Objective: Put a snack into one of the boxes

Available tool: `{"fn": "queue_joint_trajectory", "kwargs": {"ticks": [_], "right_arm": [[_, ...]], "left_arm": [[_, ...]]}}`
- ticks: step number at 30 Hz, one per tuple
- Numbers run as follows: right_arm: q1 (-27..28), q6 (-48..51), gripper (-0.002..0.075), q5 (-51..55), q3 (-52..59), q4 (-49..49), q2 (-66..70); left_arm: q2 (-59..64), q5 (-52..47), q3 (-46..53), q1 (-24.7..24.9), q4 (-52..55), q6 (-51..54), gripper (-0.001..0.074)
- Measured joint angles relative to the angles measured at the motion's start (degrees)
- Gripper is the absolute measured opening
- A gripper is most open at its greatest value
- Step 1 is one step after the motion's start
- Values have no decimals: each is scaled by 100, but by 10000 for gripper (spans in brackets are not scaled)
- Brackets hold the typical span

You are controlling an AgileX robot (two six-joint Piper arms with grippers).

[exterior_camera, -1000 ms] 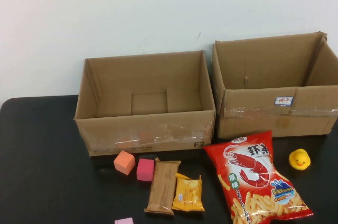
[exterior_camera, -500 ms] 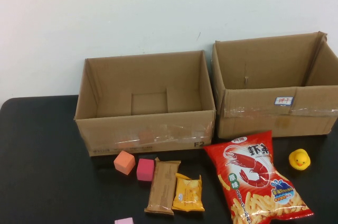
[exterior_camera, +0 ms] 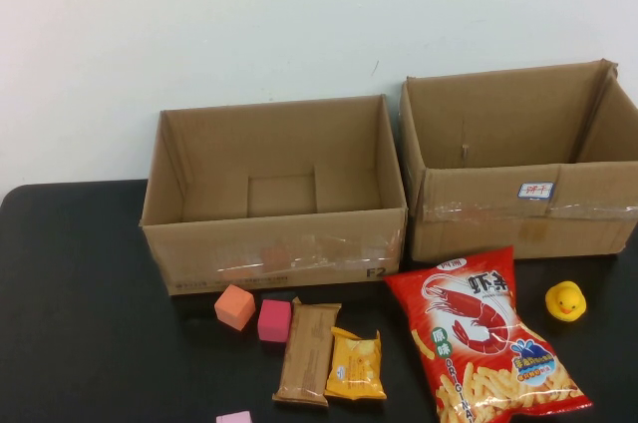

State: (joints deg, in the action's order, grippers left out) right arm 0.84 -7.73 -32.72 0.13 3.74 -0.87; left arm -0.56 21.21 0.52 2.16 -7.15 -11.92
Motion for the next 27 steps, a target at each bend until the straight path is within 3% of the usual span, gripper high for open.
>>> {"fn": "queue_joint_trajectory", "kwargs": {"ticks": [6, 13, 17, 27], "right_arm": [[0, 11, 0, 2064, -1092, 22, 0], [0, 49, 0, 4610, -2126, 36, 753], [0, 52, 0, 5343, -2204, -221, 1513], [0, 43, 0, 5523, -2204, -620, 2754]], "left_arm": [[40, -2496, -1303, 0, 1279, -56, -1], [1177, -5172, -2477, 0, 876, 8, -1], [1938, -5509, -2598, 0, -40, 262, -1], [3522, -5268, -2367, 0, -1154, 742, -1]]}}
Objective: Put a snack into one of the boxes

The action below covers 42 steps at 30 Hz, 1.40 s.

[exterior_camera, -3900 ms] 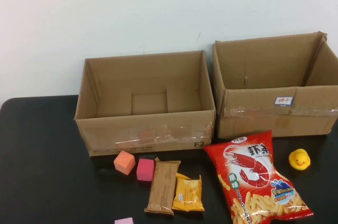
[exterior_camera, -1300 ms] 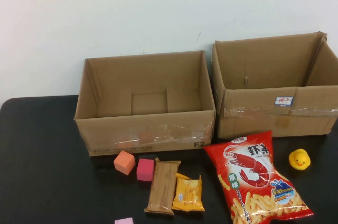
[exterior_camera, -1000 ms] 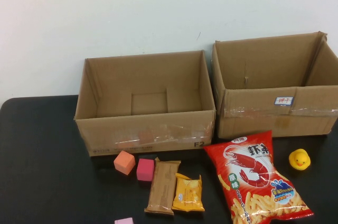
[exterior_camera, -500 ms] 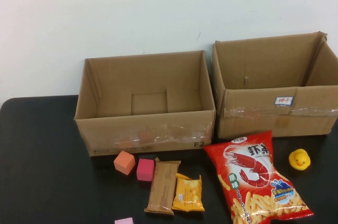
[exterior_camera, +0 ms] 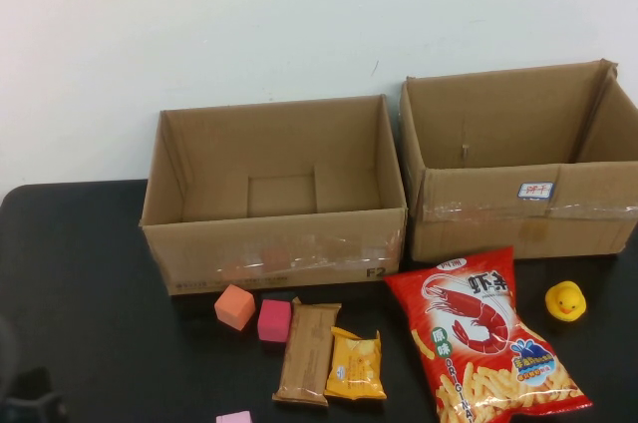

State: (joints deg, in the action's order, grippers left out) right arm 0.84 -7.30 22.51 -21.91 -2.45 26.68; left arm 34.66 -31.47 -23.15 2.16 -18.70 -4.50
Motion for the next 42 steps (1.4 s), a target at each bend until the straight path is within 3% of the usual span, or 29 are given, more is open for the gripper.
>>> {"fn": "queue_joint_trajectory", "kwargs": {"ticks": [5, 9, 14, 18, 22, 25, 30, 32, 36, 42], "right_arm": [[0, 786, 0, 642, 0, -64, 605], [-91, 1682, 0, 925, 0, -683, 1061], [-188, 2565, 0, 571, 0, -1673, 1345], [-200, 2738, 0, 380, 0, -1902, 1418], [-200, 2775, 0, 357, 0, -1939, 1422], [-200, 2796, 0, 357, 0, -1939, 1422], [-200, 2804, 0, 357, 0, -2021, 1422], [-200, 2804, 0, 357, 0, -2111, 1422], [-200, 2818, 0, 357, 0, -2161, 1422], [-200, 2831, 0, 357, 0, -2189, 1422]], "left_arm": [[1015, -200, -170, 0, -805, 1296, -1], [1943, -313, -582, 241, -1276, 2044, -1], [3045, 122, -1211, 1426, -1342, 2261, -1], [3935, 656, -1610, 2407, -900, 1762, -1], [4911, 841, -2011, 2902, -186, 1161, 7], [5645, 817, -2394, 3036, 196, 1038, 104], [6783, 724, -3100, 3072, 477, 1012, 431], [7193, 698, -3380, 3072, 530, 961, 517], [7823, 690, -3839, 3072, 682, 793, 577], [8461, 704, -4404, 3072, 1353, 117, 577]]}}
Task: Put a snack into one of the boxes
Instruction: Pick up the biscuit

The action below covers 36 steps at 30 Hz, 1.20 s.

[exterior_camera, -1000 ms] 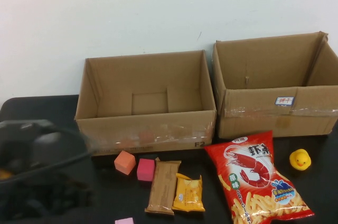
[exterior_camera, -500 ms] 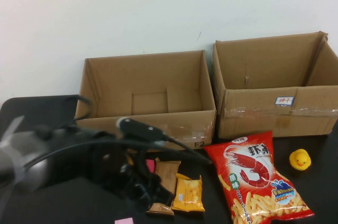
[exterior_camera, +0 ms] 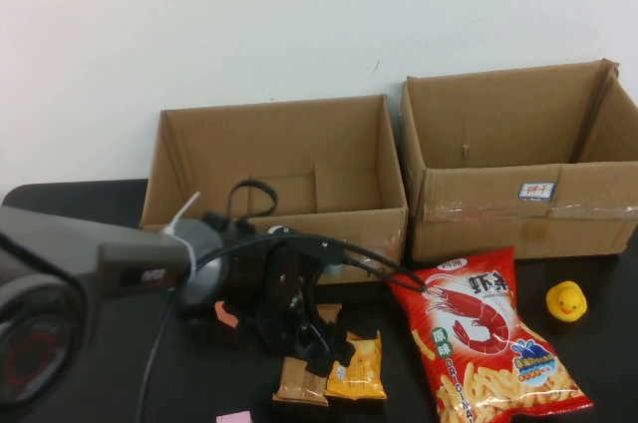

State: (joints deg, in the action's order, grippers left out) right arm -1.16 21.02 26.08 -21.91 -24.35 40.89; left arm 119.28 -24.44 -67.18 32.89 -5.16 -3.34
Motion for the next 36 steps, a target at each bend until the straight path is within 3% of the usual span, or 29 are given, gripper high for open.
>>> {"fn": "queue_joint_trajectory", "kwargs": {"ticks": [7, 36], "right_arm": [[-2, 0, 0, 0, 0, -13, 0], [-2, 0, 0, 0, 0, -123, 0]], "left_arm": [[331, 85, -198, 0, 568, -769, 538], [572, 133, -211, 0, 280, -1203, 523]]}}
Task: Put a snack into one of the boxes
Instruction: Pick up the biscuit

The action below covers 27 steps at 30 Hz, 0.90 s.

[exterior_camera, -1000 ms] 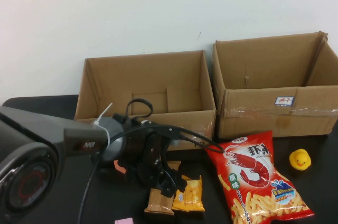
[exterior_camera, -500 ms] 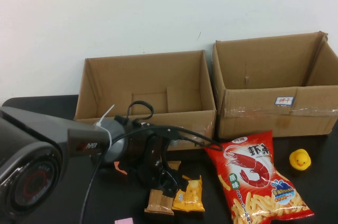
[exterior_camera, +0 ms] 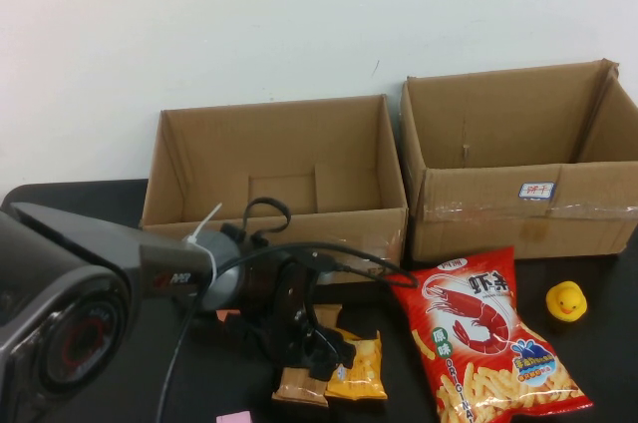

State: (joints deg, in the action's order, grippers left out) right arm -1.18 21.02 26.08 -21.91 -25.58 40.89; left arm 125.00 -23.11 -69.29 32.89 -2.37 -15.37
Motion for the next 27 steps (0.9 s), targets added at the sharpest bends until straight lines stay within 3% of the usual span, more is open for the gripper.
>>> {"fn": "queue_joint_trajectory", "kwargs": {"ticks": [4, 8, 19, 24, 27], "right_arm": [[0, 0, 0, 0, 0, -66, 0], [0, 0, 0, 0, 0, -119, 0], [-10, 0, 0, 0, 0, -146, 0], [-10, 0, 0, 0, 0, -146, 0], [-10, 0, 0, 0, 0, -146, 0]], "left_arm": [[76, -6, -25, 0, -66, -21, 507], [89, -43, -25, 0, -66, -68, 389], [21, -539, -48, 0, -86, -106, 380], [-397, -1084, -48, 0, -86, 177, 121], [-842, -1327, -48, 0, -86, 316, 99]]}}
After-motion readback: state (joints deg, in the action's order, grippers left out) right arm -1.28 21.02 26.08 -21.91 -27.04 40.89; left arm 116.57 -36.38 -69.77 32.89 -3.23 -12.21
